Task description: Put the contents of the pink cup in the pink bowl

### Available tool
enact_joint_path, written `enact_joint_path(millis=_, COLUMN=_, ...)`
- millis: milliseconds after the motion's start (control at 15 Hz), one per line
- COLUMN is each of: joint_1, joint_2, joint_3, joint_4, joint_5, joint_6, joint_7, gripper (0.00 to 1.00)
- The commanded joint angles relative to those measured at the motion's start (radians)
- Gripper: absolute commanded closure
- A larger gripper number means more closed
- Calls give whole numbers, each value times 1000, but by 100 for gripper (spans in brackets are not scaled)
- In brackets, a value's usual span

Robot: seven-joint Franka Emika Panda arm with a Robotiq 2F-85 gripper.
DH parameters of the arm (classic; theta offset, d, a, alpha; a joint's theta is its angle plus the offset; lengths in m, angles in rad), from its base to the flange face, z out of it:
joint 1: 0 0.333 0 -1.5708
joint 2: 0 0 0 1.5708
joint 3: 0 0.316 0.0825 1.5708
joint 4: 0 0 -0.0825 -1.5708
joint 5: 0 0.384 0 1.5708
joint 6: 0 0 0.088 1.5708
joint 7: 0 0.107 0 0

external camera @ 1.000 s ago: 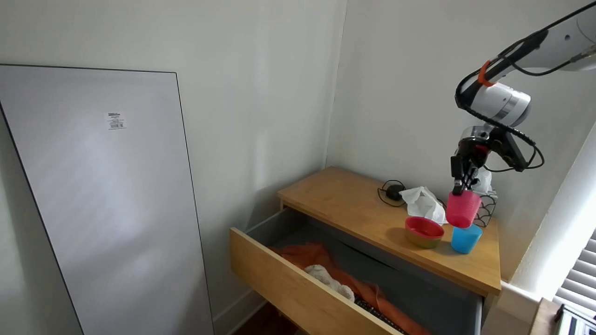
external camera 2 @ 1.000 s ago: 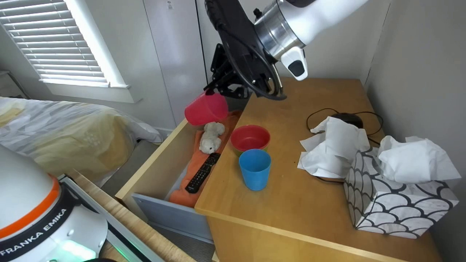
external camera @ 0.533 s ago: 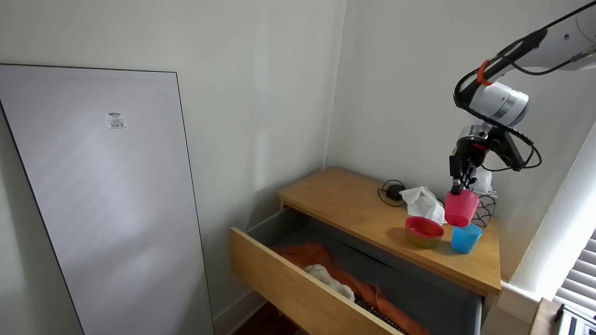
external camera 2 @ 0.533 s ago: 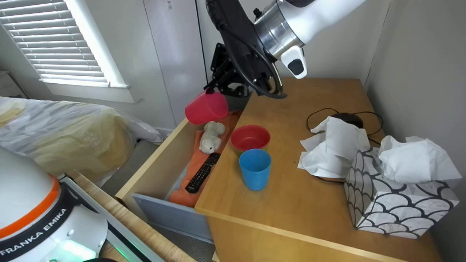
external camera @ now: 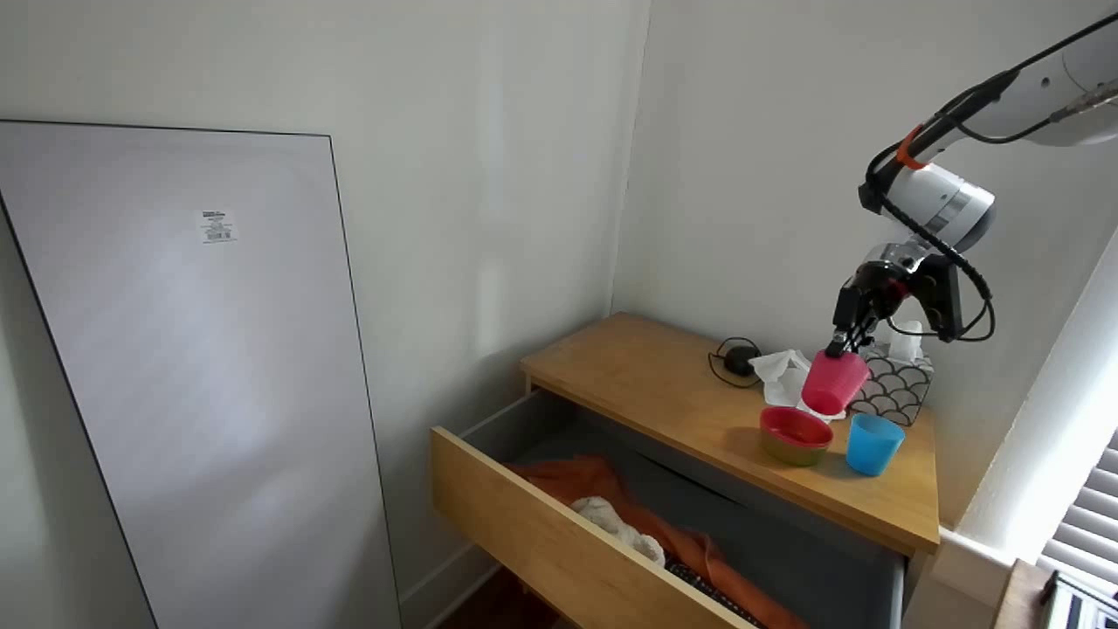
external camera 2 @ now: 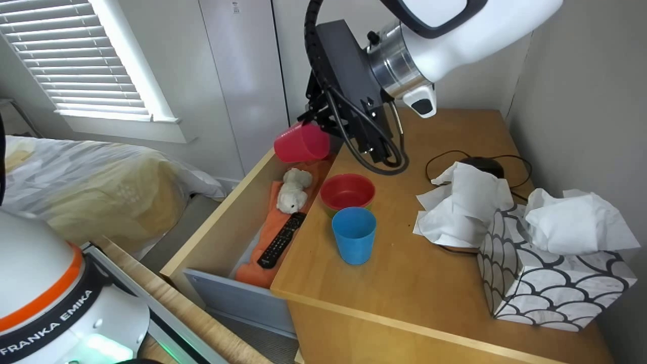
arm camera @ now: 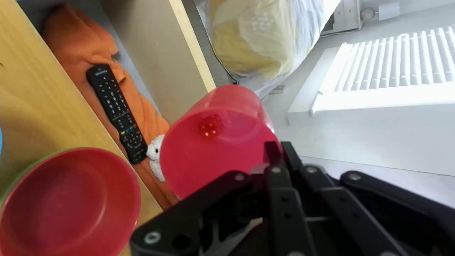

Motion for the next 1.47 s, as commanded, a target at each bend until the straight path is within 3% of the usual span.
enact_joint_path(millis=0, joint_1=-60, joint_2=61, joint_3=17, joint_4=25, joint_5=133, joint_6=-62, joint_7=-97, gripper=99)
enact_joint_path(millis=467, joint_1=-105, joint_2=140, joint_3=11, joint_4=42, joint_5=263, joint_6=-154, joint_7=-144, gripper=99)
enact_joint_path(millis=1400, joint_1=-165, joint_2=228, joint_3=5, joint_4=93, joint_5=347, joint_6=-389, joint_7=-170, gripper=99)
